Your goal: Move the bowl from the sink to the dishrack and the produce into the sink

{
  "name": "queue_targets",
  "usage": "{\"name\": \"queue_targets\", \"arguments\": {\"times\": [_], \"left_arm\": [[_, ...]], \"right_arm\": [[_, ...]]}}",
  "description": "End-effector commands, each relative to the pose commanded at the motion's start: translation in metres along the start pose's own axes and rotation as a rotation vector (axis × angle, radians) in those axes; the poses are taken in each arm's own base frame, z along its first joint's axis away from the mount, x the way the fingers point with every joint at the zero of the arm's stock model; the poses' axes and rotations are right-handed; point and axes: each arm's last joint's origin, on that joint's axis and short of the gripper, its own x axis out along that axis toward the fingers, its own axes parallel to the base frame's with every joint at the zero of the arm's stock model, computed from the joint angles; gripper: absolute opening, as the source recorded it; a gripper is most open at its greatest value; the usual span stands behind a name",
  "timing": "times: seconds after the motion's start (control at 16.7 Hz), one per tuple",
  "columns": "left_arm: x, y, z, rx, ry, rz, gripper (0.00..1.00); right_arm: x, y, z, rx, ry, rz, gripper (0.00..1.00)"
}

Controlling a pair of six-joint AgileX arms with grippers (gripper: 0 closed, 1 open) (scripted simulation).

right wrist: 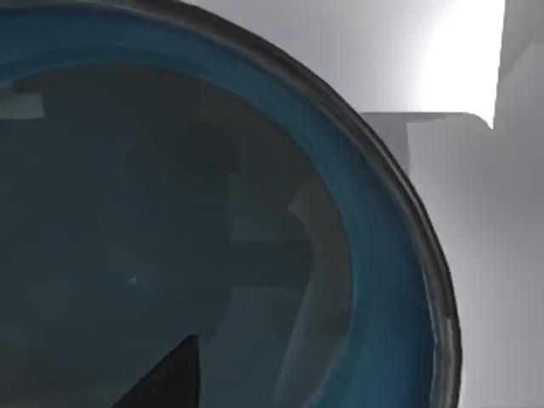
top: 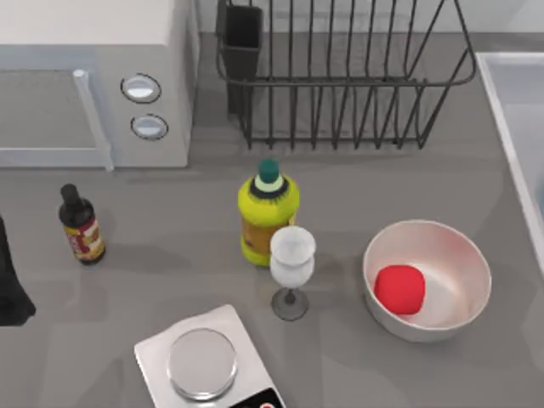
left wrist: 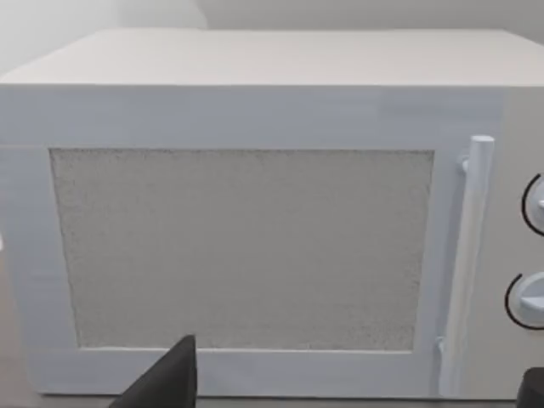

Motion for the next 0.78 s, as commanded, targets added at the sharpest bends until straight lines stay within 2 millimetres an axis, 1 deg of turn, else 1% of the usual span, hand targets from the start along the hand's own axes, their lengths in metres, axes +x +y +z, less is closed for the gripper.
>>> {"name": "queue_targets", "arguments": {"times": [0.12, 0.18, 0.42, 0.78], "left_arm": [[0.000, 0.000, 0.000, 0.000, 0.000, 0.000, 1.00], [0.000, 0.000, 0.000, 0.000, 0.000, 0.000, 1.00], [0.000, 0.000, 0.000, 0.000, 0.000, 0.000, 1.00], [0.000, 0.000, 0.000, 0.000, 0.000, 0.000, 1.00]], "right_arm": [[0.020, 0.000, -0.001, 0.000, -0.001, 0.000, 1.00], [0.025, 0.000, -0.002, 0.000, 0.000, 0.000, 1.00], [0.027, 0.000, -0.002, 0.000, 0.001, 0.000, 1.00], [0.027, 0.000, -0.002, 0.000, 0.001, 0.000, 0.55]]}}
